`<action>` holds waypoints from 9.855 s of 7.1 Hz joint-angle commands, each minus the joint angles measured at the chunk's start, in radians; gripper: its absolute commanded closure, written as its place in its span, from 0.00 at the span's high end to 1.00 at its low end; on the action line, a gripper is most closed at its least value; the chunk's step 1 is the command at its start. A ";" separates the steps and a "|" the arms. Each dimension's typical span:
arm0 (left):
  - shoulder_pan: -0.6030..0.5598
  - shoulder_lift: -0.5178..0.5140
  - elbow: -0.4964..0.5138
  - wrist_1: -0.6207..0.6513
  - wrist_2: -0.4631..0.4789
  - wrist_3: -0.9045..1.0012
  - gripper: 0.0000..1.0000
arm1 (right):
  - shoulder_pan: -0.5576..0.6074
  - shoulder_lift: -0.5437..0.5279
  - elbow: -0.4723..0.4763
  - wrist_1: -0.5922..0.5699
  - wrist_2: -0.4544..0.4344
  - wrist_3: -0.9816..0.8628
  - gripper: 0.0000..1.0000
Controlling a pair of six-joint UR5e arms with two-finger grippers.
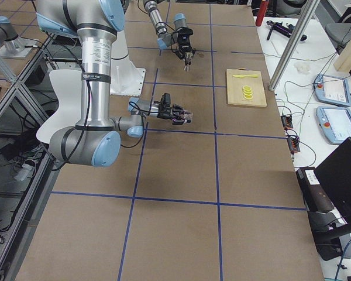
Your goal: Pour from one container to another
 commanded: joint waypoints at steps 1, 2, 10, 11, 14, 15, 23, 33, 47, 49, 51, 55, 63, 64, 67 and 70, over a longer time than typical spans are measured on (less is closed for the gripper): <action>0.006 0.027 -0.015 -0.018 0.002 0.123 0.00 | 0.027 0.003 0.007 0.066 0.055 -0.122 0.00; 0.006 0.026 -0.015 -0.018 0.002 0.123 0.00 | 0.033 0.025 0.015 0.068 0.069 -0.168 0.00; 0.084 -0.002 -0.012 -0.001 0.123 0.010 0.00 | 0.037 0.238 0.165 -0.216 0.031 -0.361 0.00; 0.087 -0.003 -0.009 -0.001 0.125 0.010 0.00 | 0.037 0.300 0.173 -0.328 -0.010 -0.361 0.00; 0.095 -0.005 -0.004 0.001 0.137 0.010 0.00 | 0.032 0.360 0.220 -0.502 -0.031 -0.364 0.00; 0.095 -0.005 -0.004 -0.001 0.137 0.010 0.00 | 0.030 0.410 0.235 -0.623 -0.048 -0.364 0.00; 0.098 -0.005 -0.004 0.001 0.139 0.010 0.00 | -0.088 0.544 0.236 -0.865 -0.163 -0.501 0.00; 0.100 -0.005 -0.006 -0.001 0.139 0.010 0.00 | -0.120 0.549 0.237 -0.974 -0.201 -0.618 0.00; 0.100 -0.005 -0.009 -0.001 0.139 0.010 0.00 | -0.121 0.564 0.235 -1.018 -0.258 -0.916 0.00; 0.100 -0.005 -0.009 -0.001 0.139 0.010 0.00 | -0.121 0.566 0.235 -1.018 -0.264 -0.952 0.00; 0.100 -0.005 -0.010 -0.001 0.139 0.010 0.00 | -0.121 0.573 0.234 -1.018 -0.264 -0.975 0.00; 0.101 -0.005 -0.010 -0.001 0.139 0.010 0.00 | -0.121 0.579 0.232 -1.018 -0.272 -1.035 0.00; 0.103 -0.005 -0.012 -0.001 0.140 0.010 0.00 | -0.121 0.595 0.234 -1.006 -0.276 -1.024 0.00; 0.103 -0.003 -0.012 -0.001 0.140 0.010 0.00 | -0.120 0.599 0.237 -0.992 -0.270 -1.004 0.00; 0.101 -0.003 -0.012 -0.001 0.140 0.010 0.00 | -0.118 0.598 0.235 -0.882 -0.246 -0.974 0.00; 0.101 -0.003 -0.013 -0.001 0.140 0.010 0.00 | -0.080 0.590 0.237 -0.873 -0.180 -0.918 0.00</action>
